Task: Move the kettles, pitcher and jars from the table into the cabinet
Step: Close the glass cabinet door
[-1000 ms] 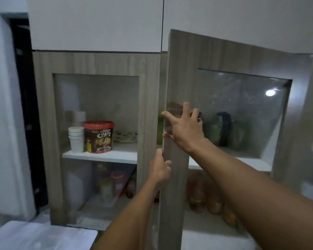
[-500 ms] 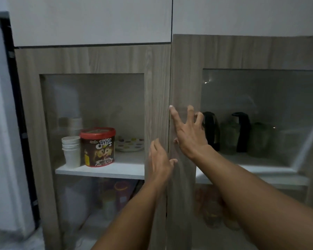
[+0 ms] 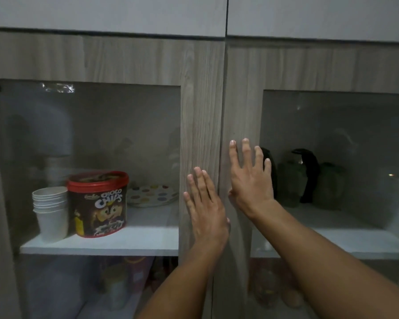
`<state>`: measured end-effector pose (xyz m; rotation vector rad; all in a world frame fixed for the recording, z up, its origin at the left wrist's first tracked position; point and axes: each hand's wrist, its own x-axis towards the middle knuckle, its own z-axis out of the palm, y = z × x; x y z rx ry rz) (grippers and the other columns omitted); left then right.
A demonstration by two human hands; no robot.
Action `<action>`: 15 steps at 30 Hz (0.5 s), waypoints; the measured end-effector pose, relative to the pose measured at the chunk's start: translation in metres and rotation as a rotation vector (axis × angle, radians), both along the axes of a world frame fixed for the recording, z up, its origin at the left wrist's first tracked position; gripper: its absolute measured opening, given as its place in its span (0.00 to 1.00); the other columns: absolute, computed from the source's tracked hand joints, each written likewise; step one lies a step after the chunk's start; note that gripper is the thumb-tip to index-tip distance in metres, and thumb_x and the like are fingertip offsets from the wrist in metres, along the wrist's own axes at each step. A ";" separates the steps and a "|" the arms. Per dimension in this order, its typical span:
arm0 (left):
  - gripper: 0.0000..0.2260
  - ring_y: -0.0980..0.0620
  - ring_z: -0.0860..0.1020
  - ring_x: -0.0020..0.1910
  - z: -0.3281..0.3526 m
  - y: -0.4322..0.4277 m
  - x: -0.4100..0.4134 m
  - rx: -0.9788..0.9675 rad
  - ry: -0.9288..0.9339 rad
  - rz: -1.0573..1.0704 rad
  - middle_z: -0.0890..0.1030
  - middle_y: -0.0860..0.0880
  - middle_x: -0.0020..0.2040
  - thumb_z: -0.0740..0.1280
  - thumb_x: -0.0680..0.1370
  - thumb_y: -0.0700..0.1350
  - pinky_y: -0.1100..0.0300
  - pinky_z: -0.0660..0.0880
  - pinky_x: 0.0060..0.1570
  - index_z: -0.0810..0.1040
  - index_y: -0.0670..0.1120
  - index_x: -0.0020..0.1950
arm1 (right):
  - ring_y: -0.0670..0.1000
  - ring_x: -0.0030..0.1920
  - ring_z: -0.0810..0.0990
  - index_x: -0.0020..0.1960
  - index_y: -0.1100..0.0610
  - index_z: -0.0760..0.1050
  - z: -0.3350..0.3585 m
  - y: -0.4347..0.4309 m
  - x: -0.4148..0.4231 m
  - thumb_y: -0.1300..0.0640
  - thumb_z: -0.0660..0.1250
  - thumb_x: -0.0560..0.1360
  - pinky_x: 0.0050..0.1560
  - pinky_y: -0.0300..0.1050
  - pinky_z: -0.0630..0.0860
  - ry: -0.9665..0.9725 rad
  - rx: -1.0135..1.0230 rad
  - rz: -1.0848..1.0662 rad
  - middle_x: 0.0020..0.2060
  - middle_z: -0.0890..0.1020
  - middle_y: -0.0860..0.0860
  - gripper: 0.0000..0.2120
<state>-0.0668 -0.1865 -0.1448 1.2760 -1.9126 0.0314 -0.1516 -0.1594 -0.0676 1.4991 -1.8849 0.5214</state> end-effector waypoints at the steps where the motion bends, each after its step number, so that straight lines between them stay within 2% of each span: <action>1: 0.60 0.44 0.22 0.72 -0.001 0.000 0.000 0.002 -0.003 -0.015 0.18 0.45 0.72 0.75 0.72 0.49 0.45 0.29 0.72 0.22 0.42 0.74 | 0.67 0.78 0.48 0.80 0.55 0.35 0.000 0.001 0.000 0.53 0.74 0.73 0.75 0.67 0.56 0.011 0.007 -0.009 0.79 0.42 0.60 0.54; 10: 0.59 0.42 0.25 0.75 0.001 0.002 0.014 0.011 -0.062 -0.059 0.22 0.44 0.74 0.75 0.73 0.51 0.44 0.33 0.74 0.24 0.41 0.75 | 0.66 0.79 0.47 0.80 0.54 0.35 -0.002 0.003 0.008 0.56 0.71 0.75 0.74 0.67 0.57 -0.030 0.018 -0.056 0.80 0.41 0.59 0.50; 15: 0.60 0.43 0.25 0.75 0.012 0.008 0.030 0.087 -0.134 -0.134 0.21 0.46 0.74 0.76 0.72 0.52 0.42 0.42 0.77 0.24 0.42 0.75 | 0.65 0.78 0.50 0.80 0.53 0.37 0.008 0.016 0.011 0.57 0.71 0.75 0.73 0.66 0.61 -0.045 0.091 -0.049 0.80 0.42 0.58 0.49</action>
